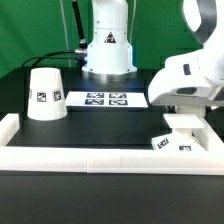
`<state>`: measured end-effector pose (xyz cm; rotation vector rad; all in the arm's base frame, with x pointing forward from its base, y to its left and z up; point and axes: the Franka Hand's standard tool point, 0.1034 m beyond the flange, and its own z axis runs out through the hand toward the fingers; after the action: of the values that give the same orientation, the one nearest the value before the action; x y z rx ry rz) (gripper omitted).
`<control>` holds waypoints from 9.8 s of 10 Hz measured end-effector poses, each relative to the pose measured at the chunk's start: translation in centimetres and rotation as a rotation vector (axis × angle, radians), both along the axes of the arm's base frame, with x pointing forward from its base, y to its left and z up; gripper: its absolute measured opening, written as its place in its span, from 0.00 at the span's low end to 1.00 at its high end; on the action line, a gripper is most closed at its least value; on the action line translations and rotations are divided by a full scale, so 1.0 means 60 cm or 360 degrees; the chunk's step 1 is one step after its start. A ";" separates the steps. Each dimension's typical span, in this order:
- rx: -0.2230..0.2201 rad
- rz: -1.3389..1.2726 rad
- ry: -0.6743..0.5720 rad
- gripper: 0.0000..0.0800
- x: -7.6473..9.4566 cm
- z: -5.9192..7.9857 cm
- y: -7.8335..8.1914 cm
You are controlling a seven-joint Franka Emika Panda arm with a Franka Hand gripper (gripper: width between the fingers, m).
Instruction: Assemble lamp
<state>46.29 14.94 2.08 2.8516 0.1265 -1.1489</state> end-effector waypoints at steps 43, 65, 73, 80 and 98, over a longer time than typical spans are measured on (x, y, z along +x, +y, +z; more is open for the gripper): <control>0.0382 0.0418 -0.1721 0.72 0.154 0.185 -0.083; 0.0394 0.0535 -0.1931 0.72 0.250 0.217 -0.089; 0.0396 0.0539 -0.1923 0.72 0.240 0.189 -0.086; 0.0385 0.0547 -0.2032 0.72 0.231 0.176 -0.087; 0.0399 0.0511 -0.1744 0.87 0.233 0.189 -0.099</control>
Offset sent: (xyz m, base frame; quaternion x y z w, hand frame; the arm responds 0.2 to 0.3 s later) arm 0.0022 -0.0008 -0.0044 0.0046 0.0006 0.0192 0.9998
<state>60.27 9.00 13.41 3.0351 0.6371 0.5601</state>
